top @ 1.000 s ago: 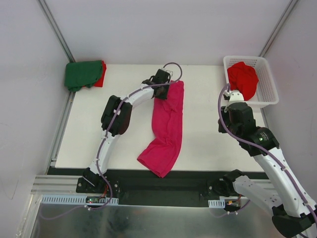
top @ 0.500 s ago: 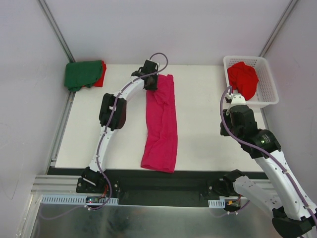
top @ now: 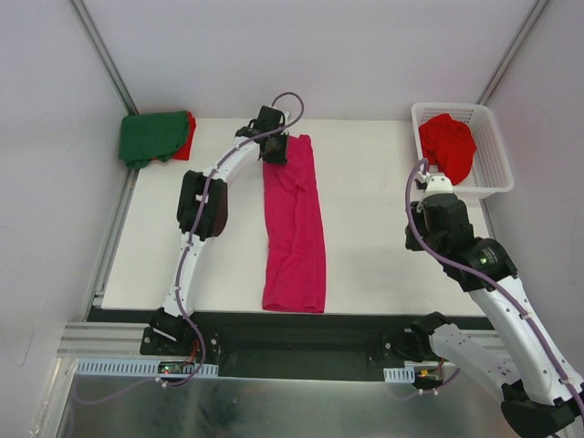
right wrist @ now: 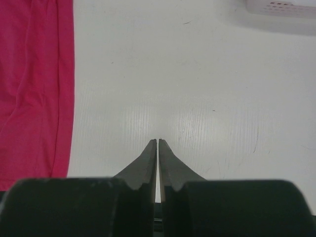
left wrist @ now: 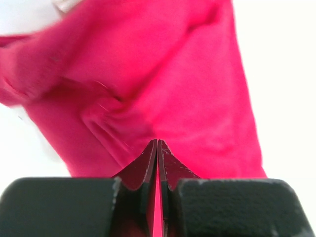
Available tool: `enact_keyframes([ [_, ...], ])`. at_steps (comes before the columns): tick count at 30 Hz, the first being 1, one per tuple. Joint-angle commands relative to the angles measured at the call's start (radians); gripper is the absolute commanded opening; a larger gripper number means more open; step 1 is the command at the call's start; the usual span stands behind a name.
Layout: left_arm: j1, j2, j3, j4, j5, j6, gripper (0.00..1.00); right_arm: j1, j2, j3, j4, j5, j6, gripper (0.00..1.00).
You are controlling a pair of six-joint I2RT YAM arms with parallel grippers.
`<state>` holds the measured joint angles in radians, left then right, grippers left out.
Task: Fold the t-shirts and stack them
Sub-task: Rotate the tshirt 90 degrees
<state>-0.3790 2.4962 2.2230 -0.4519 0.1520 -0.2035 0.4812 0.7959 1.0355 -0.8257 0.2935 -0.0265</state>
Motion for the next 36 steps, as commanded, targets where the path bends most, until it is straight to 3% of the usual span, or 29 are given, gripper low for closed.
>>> enact_keyframes([
  [1, -0.04, -0.16, -0.054, 0.019, 0.047, -0.007, 0.04, -0.006, 0.003, -0.008, 0.011, -0.002, 0.017, 0.07],
  [13, -0.07, -0.105, -0.125, 0.029, -0.048, 0.022, 0.08, -0.004, 0.005, -0.017, 0.013, 0.016, 0.014, 0.08],
  [28, -0.046, 0.038, 0.036, -0.059, -0.072, 0.026, 0.11, -0.012, 0.025, -0.038, 0.031, 0.006, 0.022, 0.08],
  [36, -0.031, 0.032, 0.086, -0.057, -0.049, 0.05, 0.25, -0.01, 0.022, -0.069, 0.053, -0.02, 0.053, 0.08],
])
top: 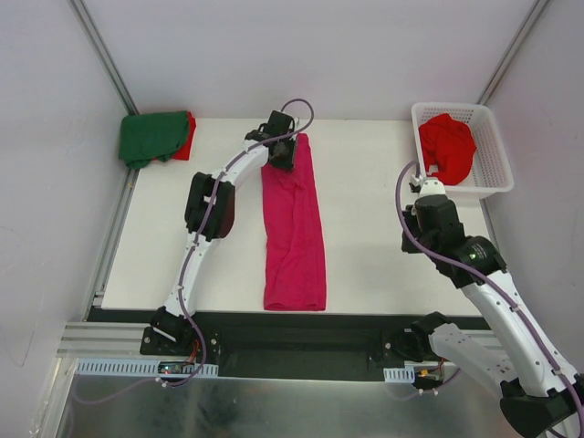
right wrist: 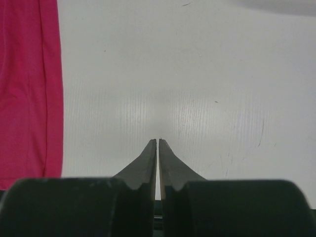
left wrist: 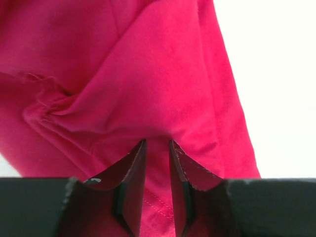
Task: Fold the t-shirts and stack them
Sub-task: Rotate the tshirt 90 degrees
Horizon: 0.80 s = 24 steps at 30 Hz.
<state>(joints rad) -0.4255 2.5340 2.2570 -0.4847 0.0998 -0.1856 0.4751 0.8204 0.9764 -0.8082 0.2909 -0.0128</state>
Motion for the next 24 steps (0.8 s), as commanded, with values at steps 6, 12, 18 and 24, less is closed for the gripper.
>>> enact_keyframes([
  [6, 0.013, -0.166, 0.009, 0.021, 0.043, 0.034, 0.38, -0.004, 0.008, -0.067, 0.076, -0.091, 0.062, 0.12],
  [12, -0.001, -0.433, -0.273, 0.093, 0.061, -0.021, 0.45, 0.014, -0.004, -0.123, 0.11, -0.18, 0.07, 0.26],
  [18, -0.044, -0.739, -0.754, 0.274, 0.025, -0.168, 0.47, 0.123, -0.032, -0.203, 0.139, -0.243, 0.145, 0.34],
  [24, -0.116, -0.94, -1.132, 0.411, -0.017, -0.268, 0.48, 0.328, -0.018, -0.246, 0.17, -0.179, 0.257, 0.41],
])
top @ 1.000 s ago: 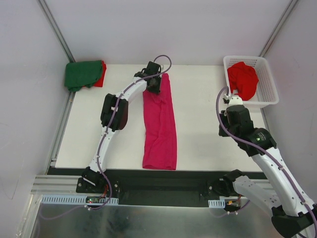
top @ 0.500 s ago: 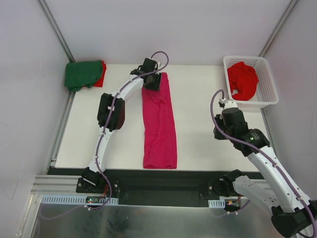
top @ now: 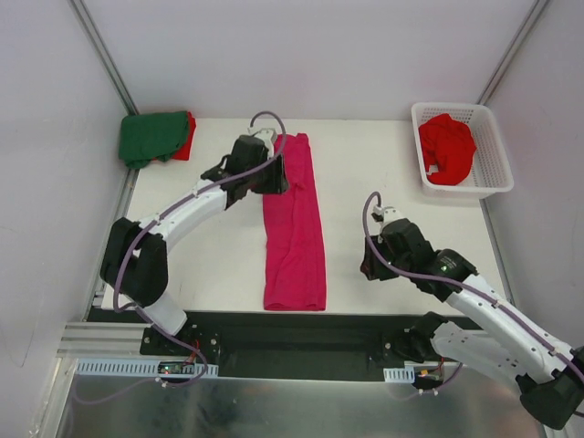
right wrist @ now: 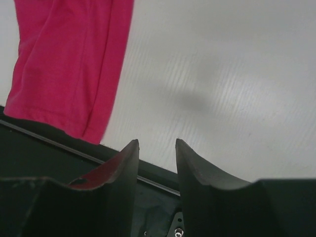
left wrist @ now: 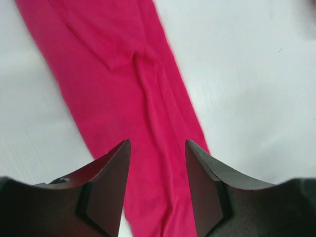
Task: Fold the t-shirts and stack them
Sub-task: Rotate the tshirt 90 degrees
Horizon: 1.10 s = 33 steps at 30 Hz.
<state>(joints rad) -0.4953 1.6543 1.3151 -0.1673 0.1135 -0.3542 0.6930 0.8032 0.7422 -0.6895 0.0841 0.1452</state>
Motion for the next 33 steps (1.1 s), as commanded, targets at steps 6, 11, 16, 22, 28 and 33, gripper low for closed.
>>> enact_keyframes([
  [6, -0.12, -0.166, -0.364, 0.144, -0.098, -0.17, 0.51, 0.428, 0.161, 0.012, 0.077, 0.261, 0.203, 0.43],
  [11, -0.134, -0.241, -0.442, 0.155, -0.146, -0.184, 0.52, 0.589, 0.332, 0.062, 0.128, 0.385, 0.281, 0.44],
  [16, -0.134, -0.289, -0.49, 0.157, -0.172, -0.169, 0.52, 0.669, 0.454, 0.085, 0.17, 0.442, 0.346, 0.44],
  [22, -0.126, -0.309, -0.511, 0.155, -0.187, -0.16, 0.53, 0.731, 0.531, 0.109, 0.163, 0.513, 0.356, 0.44],
  [28, -0.085, -0.337, -0.542, 0.155, -0.189, -0.155, 0.54, 0.781, 0.528, 0.123, 0.159, 0.545, 0.338, 0.44],
  [33, -0.034, -0.353, -0.562, 0.157, -0.167, -0.15, 0.54, 0.816, 0.553, 0.166, 0.168, 0.534, 0.284, 0.44],
])
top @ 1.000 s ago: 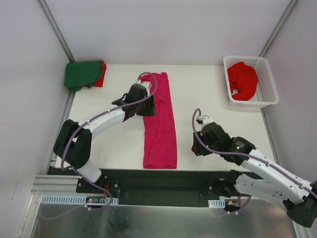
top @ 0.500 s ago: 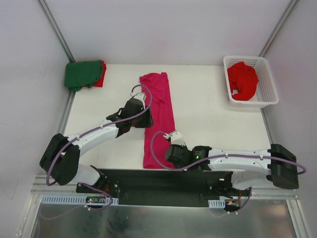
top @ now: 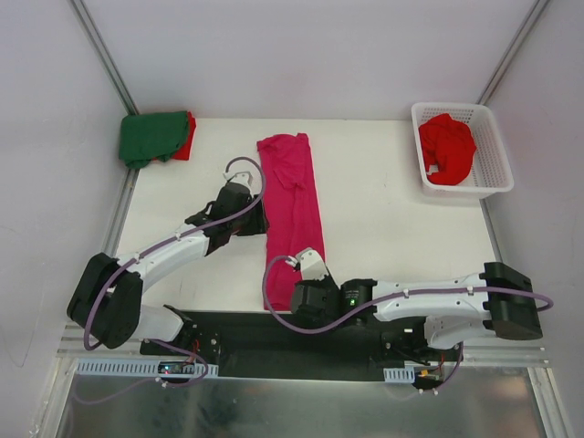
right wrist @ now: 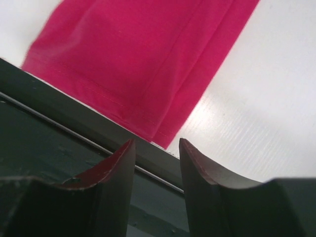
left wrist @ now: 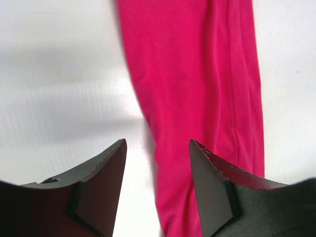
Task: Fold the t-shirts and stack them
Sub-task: Rotate the tshirt 90 degrees
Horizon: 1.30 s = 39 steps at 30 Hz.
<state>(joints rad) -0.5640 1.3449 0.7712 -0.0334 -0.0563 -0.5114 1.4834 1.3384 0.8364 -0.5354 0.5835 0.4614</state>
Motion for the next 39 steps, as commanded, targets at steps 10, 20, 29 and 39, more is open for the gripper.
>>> enact_keyframes([
  [10, 0.059, -0.069, -0.042, 0.021, 0.013, 0.01, 0.54, 0.04, 0.13, 0.119, 0.058, 0.003, -0.046, 0.43],
  [20, 0.065, -0.069, -0.049, 0.02, 0.018, 0.019, 0.54, 0.031, 0.18, 0.102, 0.089, 0.015, -0.015, 0.43],
  [29, 0.073, -0.078, -0.056, 0.021, 0.021, 0.024, 0.53, 0.006, 0.223, 0.072, 0.118, 0.016, 0.016, 0.41],
  [39, 0.078, -0.078, -0.056, 0.021, 0.029, 0.027, 0.54, -0.031, 0.239, 0.033, 0.153, 0.004, 0.02, 0.4],
])
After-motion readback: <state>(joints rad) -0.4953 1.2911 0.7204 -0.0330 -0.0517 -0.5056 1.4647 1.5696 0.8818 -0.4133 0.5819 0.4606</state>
